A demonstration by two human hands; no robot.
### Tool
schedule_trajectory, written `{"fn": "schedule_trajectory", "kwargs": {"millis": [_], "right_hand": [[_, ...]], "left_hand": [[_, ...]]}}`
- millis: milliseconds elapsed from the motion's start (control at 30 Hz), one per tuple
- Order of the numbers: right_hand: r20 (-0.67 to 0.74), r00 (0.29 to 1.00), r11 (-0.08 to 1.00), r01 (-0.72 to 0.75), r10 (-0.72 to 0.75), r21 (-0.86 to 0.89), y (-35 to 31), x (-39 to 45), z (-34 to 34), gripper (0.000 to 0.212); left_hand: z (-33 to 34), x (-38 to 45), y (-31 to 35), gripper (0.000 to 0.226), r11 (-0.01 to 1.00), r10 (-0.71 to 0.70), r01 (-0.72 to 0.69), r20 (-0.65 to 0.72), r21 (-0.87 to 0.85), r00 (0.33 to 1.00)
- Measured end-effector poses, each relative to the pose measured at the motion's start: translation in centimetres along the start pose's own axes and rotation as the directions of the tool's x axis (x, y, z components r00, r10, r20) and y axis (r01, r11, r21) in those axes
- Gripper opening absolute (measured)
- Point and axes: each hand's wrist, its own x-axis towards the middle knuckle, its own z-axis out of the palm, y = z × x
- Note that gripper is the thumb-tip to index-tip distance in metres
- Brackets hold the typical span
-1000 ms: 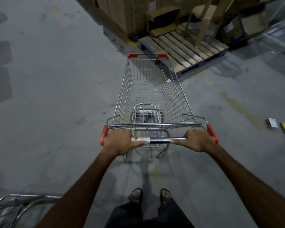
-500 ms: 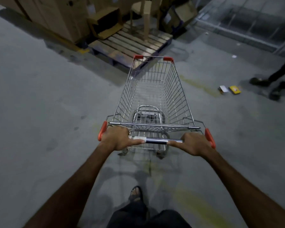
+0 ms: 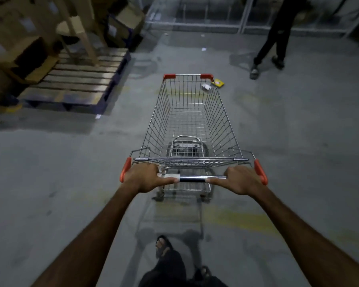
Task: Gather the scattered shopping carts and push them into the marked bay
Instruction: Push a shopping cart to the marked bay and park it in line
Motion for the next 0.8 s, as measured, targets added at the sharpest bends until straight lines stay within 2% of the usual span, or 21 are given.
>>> {"fn": "schedule_trajectory", "kwargs": {"millis": [133, 267, 333, 467, 600, 800], "right_hand": [[0.008, 0.989, 0.987, -0.15, 0.15, 0.064, 4.0, -5.2, 1.2, 0.099], [0.009, 0.962, 0.956, -0.271, 0.272, 0.113, 6.4, -10.9, 2.1, 0.081], [-0.006, 0.943, 0.934, -0.329, 0.333, 0.138, 7.6, -13.8, 2.7, 0.08], [-0.013, 0.901, 0.884, -0.422, 0.433, 0.2, 10.1, -19.3, 4.5, 0.077], [-0.034, 0.831, 0.813, -0.534, 0.555, 0.231, 12.3, -24.3, 6.4, 0.083], [-0.002, 0.716, 0.68, -0.662, 0.698, 0.314, 14.7, -30.3, 8.9, 0.086]], "left_hand": [[0.0, 0.6, 5.5, 0.08, 0.991, 0.12, -0.121, 0.012, 0.065, 0.993], [1.3, 1.8, 10.0, 0.095, 0.974, 0.197, -0.196, -0.002, 0.11, 0.98], [1.8, 2.3, 12.5, 0.1, 0.96, 0.254, -0.252, -0.001, 0.121, 0.967], [2.3, 2.3, 18.0, 0.097, 0.904, 0.398, -0.398, 0.032, 0.158, 0.917], [2.6, 2.0, 23.5, 0.092, 0.825, 0.531, -0.533, 0.062, 0.188, 0.845], [2.2, 1.6, 31.9, 0.088, 0.712, 0.622, -0.635, 0.151, 0.299, 0.768]]}}
